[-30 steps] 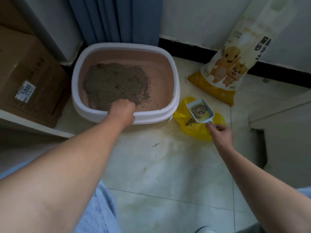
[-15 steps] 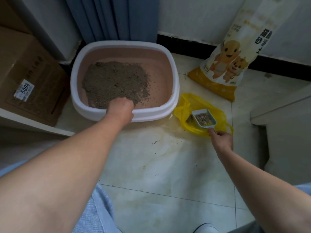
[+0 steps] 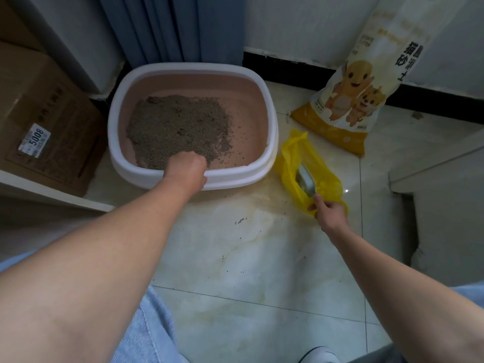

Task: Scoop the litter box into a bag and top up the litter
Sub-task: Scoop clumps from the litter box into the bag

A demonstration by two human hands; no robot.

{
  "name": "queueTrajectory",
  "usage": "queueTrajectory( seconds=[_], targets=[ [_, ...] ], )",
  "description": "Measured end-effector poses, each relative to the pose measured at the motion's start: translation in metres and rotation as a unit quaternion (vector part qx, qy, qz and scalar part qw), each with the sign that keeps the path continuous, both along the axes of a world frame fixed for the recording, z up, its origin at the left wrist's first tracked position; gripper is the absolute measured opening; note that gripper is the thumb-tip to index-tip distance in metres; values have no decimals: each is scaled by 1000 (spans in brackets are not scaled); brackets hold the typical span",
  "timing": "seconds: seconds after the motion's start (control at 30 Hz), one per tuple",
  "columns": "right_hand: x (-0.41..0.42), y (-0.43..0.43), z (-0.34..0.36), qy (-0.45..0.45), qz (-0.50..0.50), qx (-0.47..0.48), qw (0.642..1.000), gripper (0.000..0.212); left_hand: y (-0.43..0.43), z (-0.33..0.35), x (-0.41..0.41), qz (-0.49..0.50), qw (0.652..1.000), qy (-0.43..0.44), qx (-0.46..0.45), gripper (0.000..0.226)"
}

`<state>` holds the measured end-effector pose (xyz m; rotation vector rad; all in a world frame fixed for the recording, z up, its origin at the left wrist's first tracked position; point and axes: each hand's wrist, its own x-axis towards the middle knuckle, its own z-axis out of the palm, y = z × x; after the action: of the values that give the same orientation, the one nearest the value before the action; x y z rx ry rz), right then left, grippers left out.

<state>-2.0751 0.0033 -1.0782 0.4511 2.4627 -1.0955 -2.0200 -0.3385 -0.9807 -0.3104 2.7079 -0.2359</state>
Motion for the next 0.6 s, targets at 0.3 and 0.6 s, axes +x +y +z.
queueTrajectory(
  seconds=[0.3, 0.6],
  targets=[
    [0, -3, 2, 5, -35, -21, 999, 62, 0, 1, 0, 3, 1000, -1, 2, 28],
    [-3, -8, 13, 90, -47, 8, 995, 50, -2, 0, 0, 0, 1000, 2, 2, 30]
  ],
)
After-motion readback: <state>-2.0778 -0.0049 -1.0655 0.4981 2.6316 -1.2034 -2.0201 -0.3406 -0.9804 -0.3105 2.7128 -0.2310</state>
